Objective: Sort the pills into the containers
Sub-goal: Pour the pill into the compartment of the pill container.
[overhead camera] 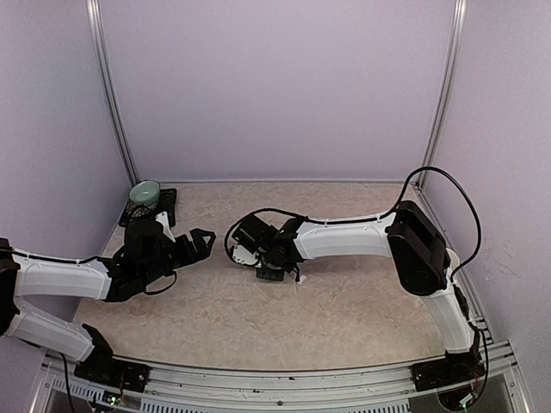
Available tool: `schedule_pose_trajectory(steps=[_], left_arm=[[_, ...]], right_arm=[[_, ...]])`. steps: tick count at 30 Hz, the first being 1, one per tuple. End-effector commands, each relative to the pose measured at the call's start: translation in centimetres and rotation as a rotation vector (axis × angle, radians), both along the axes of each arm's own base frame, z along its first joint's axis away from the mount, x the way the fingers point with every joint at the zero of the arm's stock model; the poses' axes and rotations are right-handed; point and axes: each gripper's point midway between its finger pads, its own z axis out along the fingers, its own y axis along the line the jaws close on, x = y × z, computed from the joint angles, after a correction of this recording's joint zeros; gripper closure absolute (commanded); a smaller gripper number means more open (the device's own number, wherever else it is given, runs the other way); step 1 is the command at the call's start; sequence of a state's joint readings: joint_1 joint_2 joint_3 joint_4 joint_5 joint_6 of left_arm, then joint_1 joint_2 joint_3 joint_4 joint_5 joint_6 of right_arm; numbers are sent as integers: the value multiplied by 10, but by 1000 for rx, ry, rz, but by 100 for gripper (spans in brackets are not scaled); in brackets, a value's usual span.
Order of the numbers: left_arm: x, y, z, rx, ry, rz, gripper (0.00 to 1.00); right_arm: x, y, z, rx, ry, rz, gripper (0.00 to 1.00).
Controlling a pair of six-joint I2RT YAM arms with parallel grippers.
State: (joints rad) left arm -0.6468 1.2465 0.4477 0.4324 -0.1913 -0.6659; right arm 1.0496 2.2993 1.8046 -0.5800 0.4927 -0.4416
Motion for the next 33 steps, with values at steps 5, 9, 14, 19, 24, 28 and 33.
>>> schedule_pose_trajectory(steps=[5,9,14,19,24,28,33], left_arm=[[0,3,3,-15,-10,6,1],[0,1,2,-20,-6,2,1],[0,1,1,-23,-6,2,1],[0,1,0,-23,-4,2,1],[0,1,0,-24,-3,2,1],[0,1,0,-23,-3,1,1],[0,1,-2,-21,1,2,1]], right_arm=[[-1,-3,13,90,29,-25,100],[1,-4,16,112,26,-33,100],[3,-3,23,146,25,-36,100],[5,-1,26,149,17,-32,100],[8,-1,29,152,11,-35,100],[10,-3,28,149,9,-40,100],[11,-4,28,142,5,-47,100]])
